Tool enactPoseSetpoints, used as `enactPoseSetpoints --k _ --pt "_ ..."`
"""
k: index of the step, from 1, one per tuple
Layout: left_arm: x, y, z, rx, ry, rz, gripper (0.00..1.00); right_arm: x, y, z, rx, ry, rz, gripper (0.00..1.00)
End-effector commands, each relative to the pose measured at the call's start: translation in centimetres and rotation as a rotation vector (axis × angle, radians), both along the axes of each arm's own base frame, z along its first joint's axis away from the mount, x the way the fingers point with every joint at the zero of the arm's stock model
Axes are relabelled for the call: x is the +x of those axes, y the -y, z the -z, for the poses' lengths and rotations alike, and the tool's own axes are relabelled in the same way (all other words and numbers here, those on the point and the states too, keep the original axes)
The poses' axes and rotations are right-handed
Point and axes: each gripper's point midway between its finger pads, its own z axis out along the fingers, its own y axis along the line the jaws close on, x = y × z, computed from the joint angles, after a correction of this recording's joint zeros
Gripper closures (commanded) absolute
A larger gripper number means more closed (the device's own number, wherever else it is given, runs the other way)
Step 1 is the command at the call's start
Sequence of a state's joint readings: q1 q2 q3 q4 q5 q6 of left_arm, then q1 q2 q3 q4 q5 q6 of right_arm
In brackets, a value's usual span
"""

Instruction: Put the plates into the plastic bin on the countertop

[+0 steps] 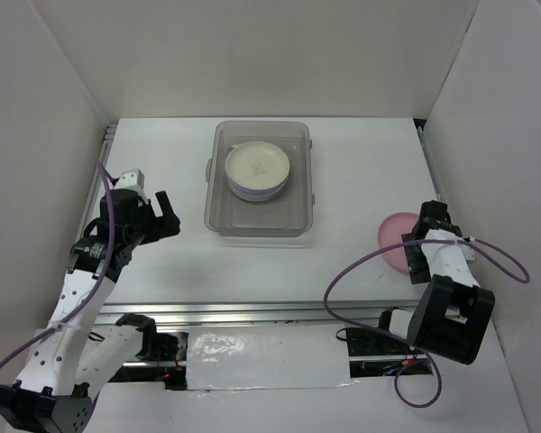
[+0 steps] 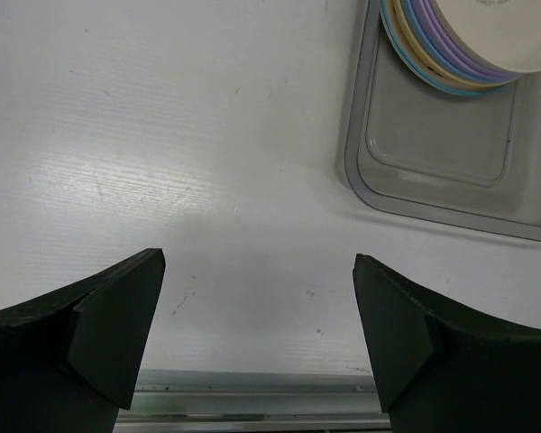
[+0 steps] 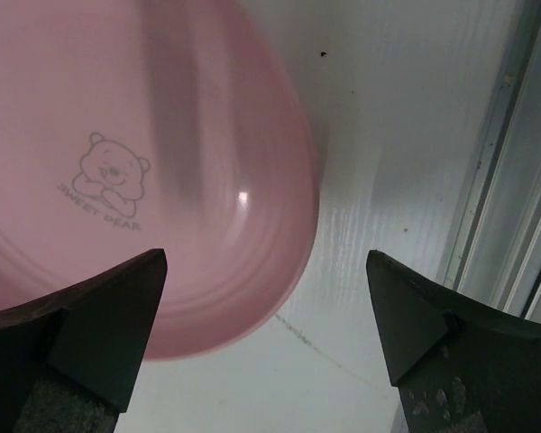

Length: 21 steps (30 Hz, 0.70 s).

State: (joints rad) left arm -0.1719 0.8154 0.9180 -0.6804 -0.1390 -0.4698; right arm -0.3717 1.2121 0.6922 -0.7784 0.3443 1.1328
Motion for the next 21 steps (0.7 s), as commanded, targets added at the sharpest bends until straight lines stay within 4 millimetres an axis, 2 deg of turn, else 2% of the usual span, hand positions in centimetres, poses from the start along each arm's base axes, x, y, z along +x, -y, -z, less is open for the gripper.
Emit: enactPoseSetpoints --k 1,6,8,10,11,12,16,19,21 --pt "0.5 0.1 -0.2 0.013 0.019 0.010 0.01 1.5 1.2 0.4 -0.027 0.026 0.017 0.00" --pt "0.6 -0.1 -0.1 0.016 0.010 0.002 0.01 1.1 0.9 3.0 0.009 -0.044 -0.002 0.04" --pt "0.5 -0.2 -0.1 0.017 0.009 -0.005 0.01 1.1 0.9 3.3 0.009 -0.052 -0.006 0.06" --pt "0.5 -0.2 -0.1 0.018 0.012 -0.008 0.01 0.9 0.9 3.4 0.007 -0.037 0.003 0.18" --pt "0.5 -0.2 -0.3 0.017 0.018 -0.008 0.01 1.2 0.9 3.3 0.000 -0.014 0.001 0.34" --pt "0.5 -0.2 -0.3 0.017 0.020 -0.008 0.01 1.1 0.9 3.3 -0.001 -0.009 -0.003 0.40" --pt "0.4 -0.2 -0.5 0.014 0.029 -0.007 0.01 1.0 0.8 3.5 0.003 -0.019 -0.012 0.53" --pt "0.3 -0.2 -0.6 0.014 0.035 -0.002 0.01 1.1 0.7 3.5 0.003 -0.016 -0.025 0.66" --pt "0.2 -0.2 -0.7 0.014 0.041 -0.004 0.01 1.2 0.8 3.2 -0.004 -0.003 -0.042 1.00"
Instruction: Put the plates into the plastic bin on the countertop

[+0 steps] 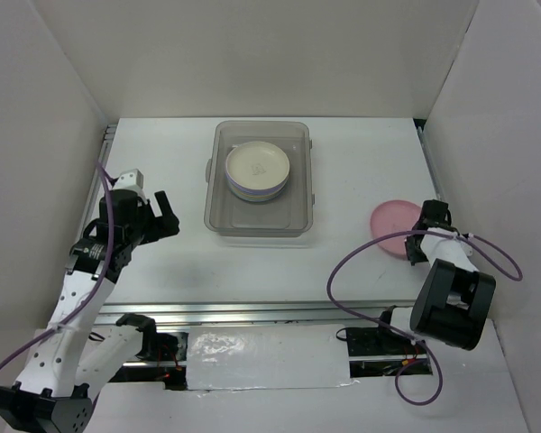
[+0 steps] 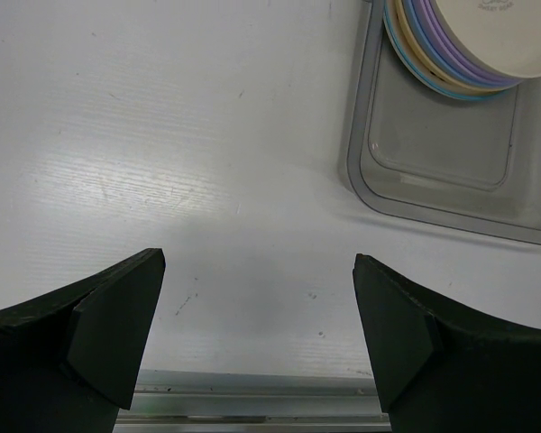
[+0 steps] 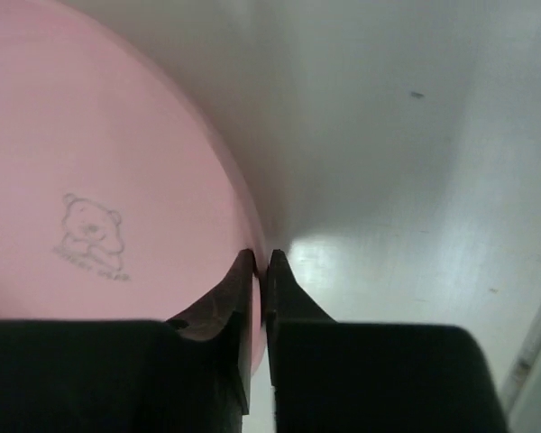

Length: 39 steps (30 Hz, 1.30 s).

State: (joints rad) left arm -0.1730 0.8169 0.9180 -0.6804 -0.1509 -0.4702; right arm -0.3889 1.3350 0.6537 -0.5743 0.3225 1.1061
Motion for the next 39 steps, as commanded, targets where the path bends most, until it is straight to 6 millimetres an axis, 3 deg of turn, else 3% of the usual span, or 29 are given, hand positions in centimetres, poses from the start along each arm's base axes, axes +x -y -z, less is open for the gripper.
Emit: enactPoseSetpoints --k 1,4,7,8,9,12,13,14,16,17,18,19,21,22,23,26,30,39 --pt "0.2 -0.1 -0.8 0.007 0.043 0.002 0.01 -1.1 -0.3 0.3 -0.004 -0.033 -0.031 1.00" --pt "0.1 -0.3 -0.9 0.008 0.045 -0.009 0.01 -0.1 -0.2 -2.1 -0.052 0.038 -0.067 1.00" --pt "-0.1 -0.6 -1.2 0.010 0.057 -0.029 0.01 1.7 -0.4 -7.2 -0.126 0.164 -0.110 1.00" --pt "-0.2 -0.9 -1.5 0.014 0.071 -0.043 0.01 2.6 -0.5 -10.2 -0.151 0.248 -0.128 1.00" --pt "-0.3 -1.1 -1.6 0.013 0.075 -0.056 0.01 3.3 -0.9 -11.9 -0.164 0.297 -0.155 1.00" --pt "-0.7 -1.6 -2.4 0.010 0.113 -0.091 0.01 6.0 -3.4 -17.7 -0.189 0.450 -0.288 1.00" --pt "-1.0 -1.8 -2.7 0.008 0.125 -0.102 0.01 6.7 -5.3 -18.3 -0.173 0.455 -0.357 1.00" --pt "-1.1 -2.1 -2.8 0.008 0.129 -0.117 0.01 8.0 -6.3 -20.7 -0.181 0.507 -0.399 1.00" --pt "-1.4 -2.5 -3.4 0.009 0.154 -0.147 0.01 9.8 -9.2 -22.4 -0.149 0.543 -0.515 1.00" --pt "-1.5 -2.8 -3.5 0.010 0.159 -0.160 0.01 12.1 -12.1 -23.6 -0.119 0.581 -0.619 1.00" --pt "-1.6 -3.0 -3.7 0.009 0.169 -0.171 0.01 13.0 -14.4 -24.2 -0.062 0.601 -0.702 1.00" --pt "-1.8 -2.9 -4.0 0.003 0.185 -0.170 0.01 14.0 -16.0 -24.3 -0.040 0.597 -0.754 1.00" --pt "-1.9 -3.0 -4.3 -0.001 0.205 -0.171 0.01 17.2 -20.9 -24.9 0.029 0.600 -0.900 1.00" --pt "-2.1 -3.1 -4.7 -0.005 0.224 -0.173 0.01 18.7 -22.5 -22.1 0.061 0.514 -0.939 1.00" --pt "-2.2 -3.1 -4.8 -0.006 0.233 -0.172 0.01 19.9 -25.0 -24.1 0.065 0.556 -1.002 1.00" --pt "-2.3 -2.7 -5.1 -0.014 0.261 -0.145 0.01 23.0 -29.1 -22.0 0.097 0.487 -1.091 1.00" --pt "-2.0 -2.2 -4.7 -0.018 0.239 -0.120 0.01 25.3 -32.8 -18.9 0.159 0.477 -1.139 1.00" --pt "-1.4 -1.7 -3.9 -0.017 0.197 -0.094 0.01 28.4 -35.2 -14.9 0.170 0.440 -1.190 0.99"
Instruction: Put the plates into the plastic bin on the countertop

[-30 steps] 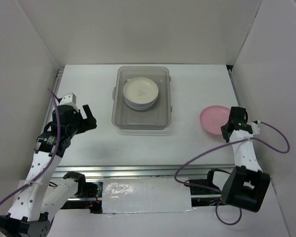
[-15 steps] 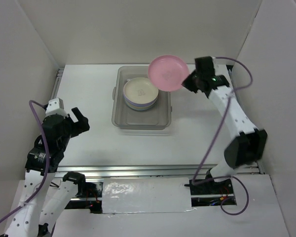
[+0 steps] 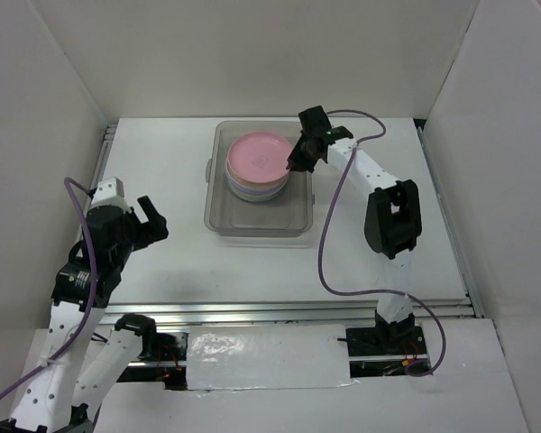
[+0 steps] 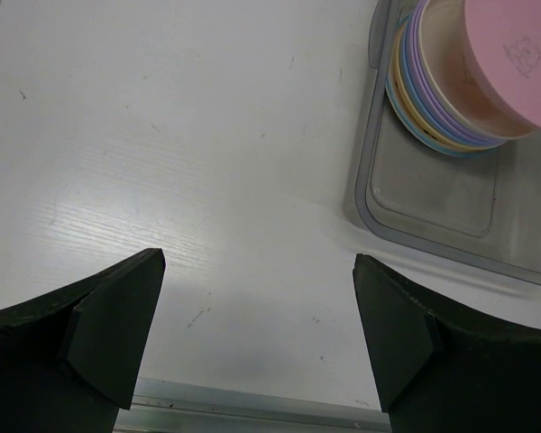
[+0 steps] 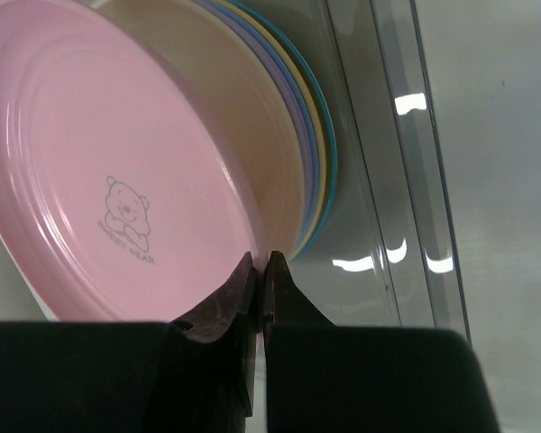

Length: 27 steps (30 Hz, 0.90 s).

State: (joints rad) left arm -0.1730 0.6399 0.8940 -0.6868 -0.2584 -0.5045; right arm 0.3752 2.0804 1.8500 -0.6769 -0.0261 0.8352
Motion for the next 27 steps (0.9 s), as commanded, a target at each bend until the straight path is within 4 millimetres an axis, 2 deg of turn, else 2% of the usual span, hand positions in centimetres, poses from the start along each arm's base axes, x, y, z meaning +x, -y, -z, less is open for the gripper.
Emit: enactPoseSetpoints --k 1,3,6,8,10,11,12,14,16,17,18,19,20,21,22,23,24,25,26,27 --pt "0.6 0.5 -0.8 -0.018 0.041 0.018 0.01 2.6 -1.0 -3.2 0.043 0.112 -0.023 0.98" --pt "0.5 0.6 -0.9 -0.020 0.047 0.023 0.01 2.8 -1.3 -2.6 0.056 0.108 -0.024 0.95" --pt "0.6 0.7 -0.9 -0.020 0.046 0.032 0.01 2.7 -1.7 -2.4 0.070 0.112 -0.037 0.71" --pt "0.7 0.8 -0.8 -0.021 0.042 0.036 0.01 2.3 -2.4 -3.1 0.074 0.130 -0.067 0.53" --pt "0.7 0.8 -0.8 -0.020 0.040 0.041 0.01 2.0 -2.8 -4.0 0.066 0.148 -0.084 0.44" --pt "0.7 0.9 -0.8 -0.021 0.040 0.044 0.01 1.5 -3.5 -4.5 0.070 0.159 -0.102 0.08" --pt "0.7 0.9 -0.8 -0.020 0.040 0.046 0.01 1.1 -3.8 -5.6 0.085 0.178 -0.117 0.00" --pt "0.7 0.9 -0.8 -0.020 0.040 0.041 0.01 0.4 -3.5 -6.8 0.078 0.192 -0.120 0.00" --pt "0.6 0.5 -0.9 -0.019 0.045 0.018 0.01 -0.8 -1.8 -9.5 0.033 0.251 -0.083 0.00" --pt "0.4 0.2 -1.0 -0.017 0.045 0.004 0.01 -1.8 -0.7 -12.2 0.001 0.309 -0.058 0.00" --pt "0.4 -0.2 -1.2 -0.008 0.051 -0.023 0.01 -3.1 0.6 -12.0 -0.058 0.290 -0.038 0.00" --pt "0.3 -0.6 -1.3 -0.006 0.052 -0.044 0.01 -3.5 2.8 -12.8 -0.171 0.326 0.016 0.00" --pt "0.3 -0.9 -1.2 0.000 0.047 -0.066 0.01 -5.2 4.3 -15.4 -0.216 0.379 0.045 0.00" --pt "0.2 -1.6 -1.2 0.015 0.042 -0.098 0.01 -6.9 6.2 -14.7 -0.344 0.365 0.085 0.00" --pt "0.2 -1.8 -1.2 0.022 0.033 -0.113 0.01 -8.4 7.0 -14.9 -0.400 0.367 0.085 0.00" --pt "0.3 -2.0 -0.9 0.032 0.010 -0.126 0.01 -10.5 8.2 -17.2 -0.412 0.411 0.104 0.00" --pt "0.3 -2.3 -1.2 0.037 0.006 -0.141 0.01 -12.3 9.2 -15.7 -0.476 0.370 0.089 0.00" --pt "0.2 -2.6 -1.0 0.047 -0.013 -0.156 0.01 -14.1 9.2 -16.1 -0.492 0.388 0.073 0.00" --pt "0.4 -2.9 -1.5 0.058 -0.013 -0.172 0.01 -16.4 11.0 -16.7 -0.522 0.415 0.091 0.00" --pt "0.2 -3.2 -1.5 0.071 -0.032 -0.185 0.01 -18.0 10.8 -17.0 -0.525 0.439 0.052 0.00"
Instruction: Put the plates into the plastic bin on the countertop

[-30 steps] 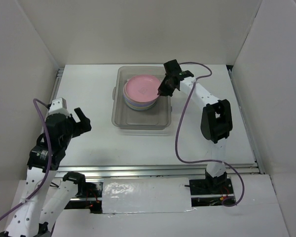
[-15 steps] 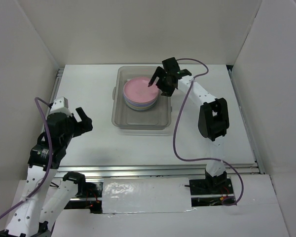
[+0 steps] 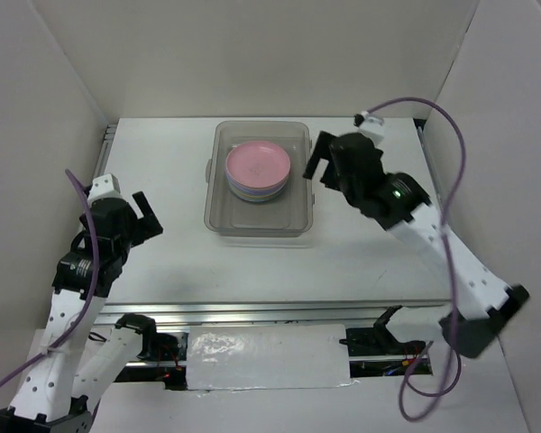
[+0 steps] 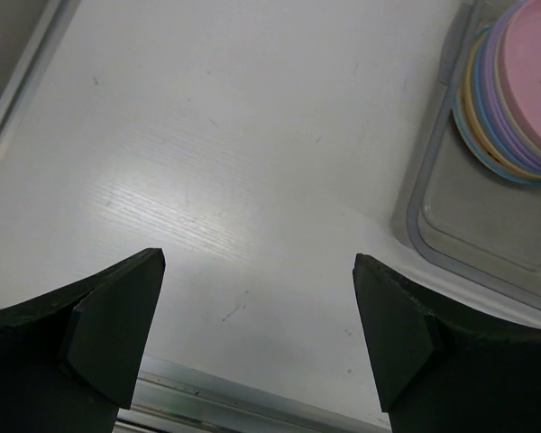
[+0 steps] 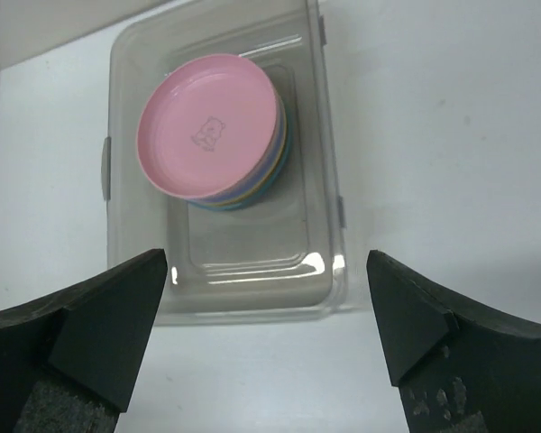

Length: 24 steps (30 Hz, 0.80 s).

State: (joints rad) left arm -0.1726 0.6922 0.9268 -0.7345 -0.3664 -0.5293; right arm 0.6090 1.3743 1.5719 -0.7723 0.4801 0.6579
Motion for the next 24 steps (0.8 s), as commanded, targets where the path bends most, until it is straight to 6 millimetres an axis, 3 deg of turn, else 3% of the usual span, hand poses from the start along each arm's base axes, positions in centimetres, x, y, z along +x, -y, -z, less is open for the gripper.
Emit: enactPoseSetpoints --k 1,3,4,5,7,11,17,24 --pt "0.2 -2.2 -2.1 0.059 0.004 -0.120 0.01 -6.4 6.4 -0.3 -0.197 0.035 0.096 0.00" --pt "-0.2 -2.9 -3.3 0.075 0.004 -0.161 0.01 -9.2 7.9 0.0 -0.201 0.034 0.083 0.00" --pt "-0.6 -3.1 -3.3 0.081 -0.009 -0.165 0.01 -11.3 8.7 -1.6 -0.134 0.089 0.064 0.00" --pt "-0.6 -3.0 -3.8 0.075 0.001 -0.158 0.01 -12.5 9.4 -1.2 -0.132 0.089 0.050 0.00" --pt "-1.2 -2.8 -4.5 0.072 0.020 -0.136 0.01 -15.1 10.9 -2.4 -0.049 0.150 0.020 0.00" --pt "-2.9 -3.2 -4.6 0.089 0.026 -0.127 0.01 -18.3 13.5 -2.4 0.000 0.178 -0.015 0.00" --pt "-5.1 -3.2 -5.2 0.051 0.054 -0.126 0.01 -20.9 16.7 -2.8 0.021 0.216 0.009 0.00" --pt "-4.7 -2.1 -3.9 -0.005 0.035 -0.100 0.01 -21.3 17.7 -3.2 0.040 0.245 0.039 0.00"
